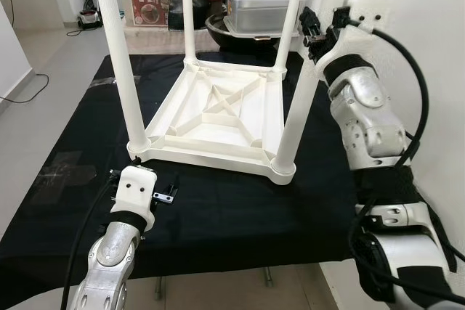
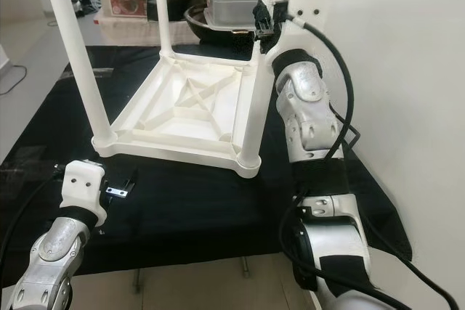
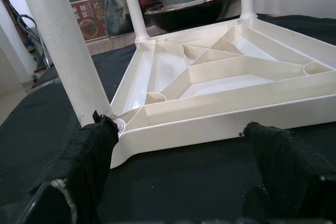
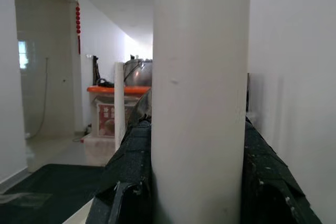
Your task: Building children table
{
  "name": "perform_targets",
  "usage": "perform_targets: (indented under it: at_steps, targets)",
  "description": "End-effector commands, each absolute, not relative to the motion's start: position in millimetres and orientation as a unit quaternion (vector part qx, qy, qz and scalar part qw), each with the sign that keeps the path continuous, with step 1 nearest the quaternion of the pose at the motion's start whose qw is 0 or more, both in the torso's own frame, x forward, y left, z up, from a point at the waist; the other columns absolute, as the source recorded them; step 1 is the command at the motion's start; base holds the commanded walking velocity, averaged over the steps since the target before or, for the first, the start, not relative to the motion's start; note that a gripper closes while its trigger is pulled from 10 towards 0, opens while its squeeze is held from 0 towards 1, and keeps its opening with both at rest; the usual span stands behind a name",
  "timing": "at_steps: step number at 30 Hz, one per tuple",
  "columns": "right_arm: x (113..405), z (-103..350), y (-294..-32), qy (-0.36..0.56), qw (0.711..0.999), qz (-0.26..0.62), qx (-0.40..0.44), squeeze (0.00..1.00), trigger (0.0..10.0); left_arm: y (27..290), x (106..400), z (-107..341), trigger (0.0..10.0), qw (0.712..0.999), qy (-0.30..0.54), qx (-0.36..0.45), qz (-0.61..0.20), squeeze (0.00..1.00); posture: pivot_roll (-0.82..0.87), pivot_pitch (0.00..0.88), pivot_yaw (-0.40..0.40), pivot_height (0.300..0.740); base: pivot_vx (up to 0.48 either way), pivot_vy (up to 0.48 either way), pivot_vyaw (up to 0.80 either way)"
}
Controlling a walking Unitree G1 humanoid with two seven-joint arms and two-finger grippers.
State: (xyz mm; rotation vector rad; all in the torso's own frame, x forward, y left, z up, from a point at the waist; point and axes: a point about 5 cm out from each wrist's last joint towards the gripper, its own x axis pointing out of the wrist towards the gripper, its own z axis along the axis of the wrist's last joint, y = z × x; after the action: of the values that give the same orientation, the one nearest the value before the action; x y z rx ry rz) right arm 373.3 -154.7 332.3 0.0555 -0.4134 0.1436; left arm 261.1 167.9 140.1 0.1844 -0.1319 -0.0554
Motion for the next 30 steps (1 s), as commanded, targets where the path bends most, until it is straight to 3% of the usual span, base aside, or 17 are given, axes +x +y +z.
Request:
perform_targets:
  at_steps: [1, 5, 7, 8, 9, 10, 11, 12, 14, 15, 18, 19, 24, 26, 30]
  targets:
    - [380, 316, -161, -0.154, 0.985, 0.065, 0.042, 0.0, 0.0, 165, 261, 136, 10.0, 0.994, -0.06, 0.086, -0.033, 0.0, 0.01, 0.0, -0.069, 0.74, 0.0, 0.0, 0.0]
    - [385, 309, -171, -0.116, 0.989, 0.041, 0.078, 0.0, 0.0, 165, 261, 136, 10.0, 0.994, -0.059, 0.085, -0.032, 0.0, 0.01, 0.0, -0.069, 0.74, 0.0, 0.0, 0.0]
    - [389, 303, -179, -0.089, 0.988, 0.022, 0.121, 0.0, 0.0, 165, 261, 136, 10.0, 0.994, -0.059, 0.085, -0.032, 0.0, 0.01, 0.0, -0.072, 0.74, 0.0, 0.0, 0.0]
    - [395, 290, -195, -0.041, 0.977, -0.027, 0.206, 0.0, 0.0, 165, 260, 136, 10.0, 0.994, -0.06, 0.084, -0.032, 0.0, 0.01, 0.0, -0.077, 0.74, 0.0, 0.0, 0.0]
    - [395, 290, -195, -0.041, 0.977, -0.027, 0.206, 0.0, 0.0, 165, 260, 136, 10.0, 0.994, -0.06, 0.084, -0.032, 0.0, 0.01, 0.0, -0.077, 0.74, 0.0, 0.0, 0.0]
    - [398, 268, -210, 0.011, 0.955, -0.08, 0.285, 0.0, 0.0, 166, 260, 137, 10.0, 0.994, -0.06, 0.083, -0.03, 0.0, 0.02, 0.0, -0.077, 0.74, 0.0, 0.0, 0.0]
    - [398, 268, -210, 0.011, 0.955, -0.08, 0.285, 0.0, 0.0, 166, 260, 137, 10.0, 0.994, -0.06, 0.083, -0.03, 0.0, 0.02, 0.0, -0.077, 0.74, 0.0, 0.0, 0.0]
    - [398, 239, -221, 0.063, 0.923, -0.133, 0.356, 0.0, 0.0, 166, 260, 137, 10.0, 0.994, -0.061, 0.083, -0.028, 0.0, 0.02, 0.0, -0.077, 0.74, 0.0, 0.0, 0.0]
    - [398, 239, -221, 0.063, 0.923, -0.133, 0.356, 0.0, 0.0, 166, 260, 137, 10.0, 0.994, -0.061, 0.083, -0.028, 0.0, 0.02, 0.0, -0.077, 0.74, 0.0, 0.0, 0.0]
    - [394, 207, -226, 0.113, 0.892, -0.174, 0.402, 0.0, 0.0, 166, 259, 138, 10.0, 0.994, -0.062, 0.083, -0.027, 0.0, 0.02, 0.0, -0.079, 0.74, 0.0, 0.0, 0.0]
    - [387, 177, -227, 0.156, 0.873, -0.201, 0.415, 0.0, 0.0, 167, 259, 139, 10.0, 0.994, -0.063, 0.083, -0.026, 0.0, 0.02, 0.0, -0.079, 0.74, 0.0, 0.0, 0.0]
    - [373, 134, -224, 0.222, 0.859, -0.226, 0.403, 0.0, 0.0, 166, 259, 139, 10.0, 0.994, -0.063, 0.083, -0.026, 0.0, 0.02, 0.0, -0.078, 0.74, 0.0, 0.0, 0.0]
    - [356, 91, -214, 0.302, 0.856, -0.213, 0.363, 0.0, 0.0, 166, 259, 141, 10.0, 0.994, -0.064, 0.083, -0.027, 0.0, 0.02, 0.0, -0.078, 0.74, 0.0, 0.0, 0.0]
    - [344, 65, -181, 0.381, 0.863, -0.135, 0.303, 0.0, 0.0, 165, 259, 141, 10.0, 0.994, -0.064, 0.083, -0.029, 0.0, 0.02, 0.0, -0.078, 0.74, 0.0, 0.0, 0.0]
    - [339, 55, -156, 0.419, 0.859, -0.089, 0.282, 0.0, 0.0, 165, 259, 141, 10.0, 0.994, -0.063, 0.085, -0.031, 0.0, 0.02, 0.0, -0.078, 0.74, 0.0, 0.0, 0.0]
